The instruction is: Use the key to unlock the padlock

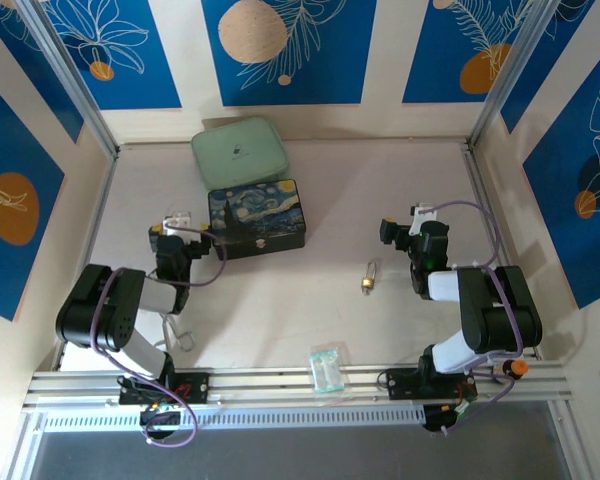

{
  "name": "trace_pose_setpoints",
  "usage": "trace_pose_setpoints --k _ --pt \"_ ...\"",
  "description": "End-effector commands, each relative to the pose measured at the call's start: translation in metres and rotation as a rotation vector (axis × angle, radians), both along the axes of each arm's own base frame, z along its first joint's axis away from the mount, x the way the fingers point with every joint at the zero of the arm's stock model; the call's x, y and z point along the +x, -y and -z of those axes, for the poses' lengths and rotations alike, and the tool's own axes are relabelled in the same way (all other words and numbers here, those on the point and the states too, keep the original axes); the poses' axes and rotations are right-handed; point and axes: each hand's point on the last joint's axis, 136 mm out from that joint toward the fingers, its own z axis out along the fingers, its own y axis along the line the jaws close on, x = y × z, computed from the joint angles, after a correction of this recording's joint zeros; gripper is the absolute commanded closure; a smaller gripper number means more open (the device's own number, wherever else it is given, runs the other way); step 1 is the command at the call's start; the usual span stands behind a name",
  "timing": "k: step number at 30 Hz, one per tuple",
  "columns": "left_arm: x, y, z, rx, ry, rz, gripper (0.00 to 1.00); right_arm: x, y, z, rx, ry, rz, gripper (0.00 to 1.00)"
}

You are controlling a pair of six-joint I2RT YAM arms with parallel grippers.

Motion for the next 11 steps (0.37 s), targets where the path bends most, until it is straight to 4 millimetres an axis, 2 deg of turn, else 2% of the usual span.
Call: trace_pose_setpoints --k 1,11 --pt "0.0015 -0.0018 0.0062 -0.019 -0.036 0.007 0.01 0.0036 -0.0018 -0.0048 -0.007 0.025 -0.009 0.01" --pt "0.0006 -0.0008 0.0058 -0.017 -0.033 0.014 0.01 0.0030 -0.0026 -0.0046 0.002 0.022 -0.022 0.01"
